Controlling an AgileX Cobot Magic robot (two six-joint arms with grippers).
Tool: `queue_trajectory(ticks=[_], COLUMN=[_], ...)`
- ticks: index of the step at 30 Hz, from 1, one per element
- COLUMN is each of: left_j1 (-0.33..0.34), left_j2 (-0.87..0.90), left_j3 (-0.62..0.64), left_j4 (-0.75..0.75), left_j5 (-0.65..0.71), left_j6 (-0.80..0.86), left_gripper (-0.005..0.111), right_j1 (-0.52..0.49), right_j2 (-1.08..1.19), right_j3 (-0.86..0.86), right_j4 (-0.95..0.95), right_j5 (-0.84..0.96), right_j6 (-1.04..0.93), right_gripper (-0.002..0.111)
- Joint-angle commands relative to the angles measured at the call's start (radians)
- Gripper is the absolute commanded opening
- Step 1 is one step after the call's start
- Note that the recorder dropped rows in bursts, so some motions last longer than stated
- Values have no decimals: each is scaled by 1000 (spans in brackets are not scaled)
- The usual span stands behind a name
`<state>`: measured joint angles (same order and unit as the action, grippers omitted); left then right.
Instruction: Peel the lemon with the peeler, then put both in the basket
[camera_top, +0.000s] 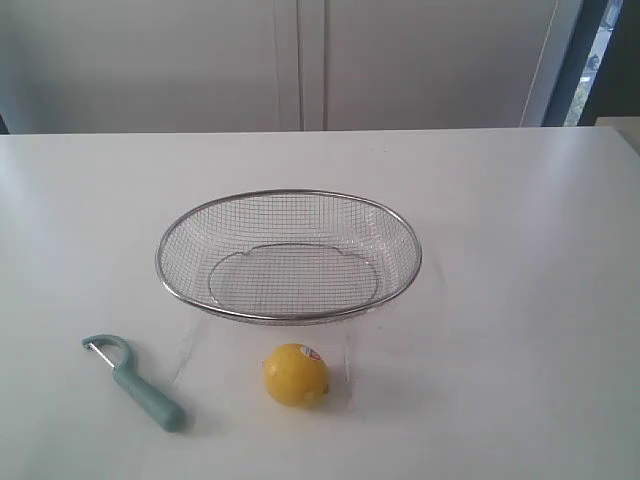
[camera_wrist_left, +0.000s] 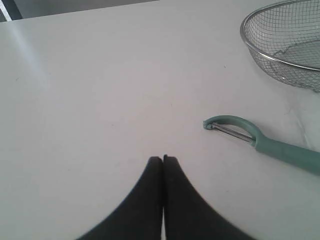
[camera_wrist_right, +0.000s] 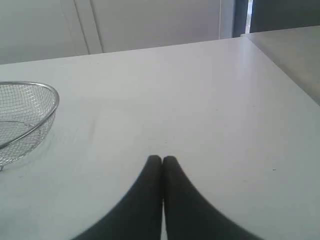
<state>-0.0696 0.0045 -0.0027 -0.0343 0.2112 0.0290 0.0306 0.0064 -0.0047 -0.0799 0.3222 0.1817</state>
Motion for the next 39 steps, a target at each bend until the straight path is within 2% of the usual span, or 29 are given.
queue_trajectory(ticks=[1, 18, 24, 30, 39], left_j1=[-1, -1, -1, -1, -1], left_j2=[-5, -5, -5, -5, -5], left_j3=[3, 3, 3, 3, 3], left_j4=[-1, -1, -1, -1, -1], left_j5=[-1, -1, -1, -1, -1], left_j6=[-3, -3, -3, -3, -3], left_gripper=[0, 0, 0, 0, 0], right_j1=[-3, -3, -3, -3, -3], right_j2=[-6, -6, -6, -6, -6], right_j3=[5, 5, 5, 5, 5], right_j4=[-2, -2, -2, -2, -2], right_j5=[-9, -42, -231, -311, -595], right_j6=[-1, -1, -1, -1, 7], right_gripper=[0, 0, 0, 0, 0])
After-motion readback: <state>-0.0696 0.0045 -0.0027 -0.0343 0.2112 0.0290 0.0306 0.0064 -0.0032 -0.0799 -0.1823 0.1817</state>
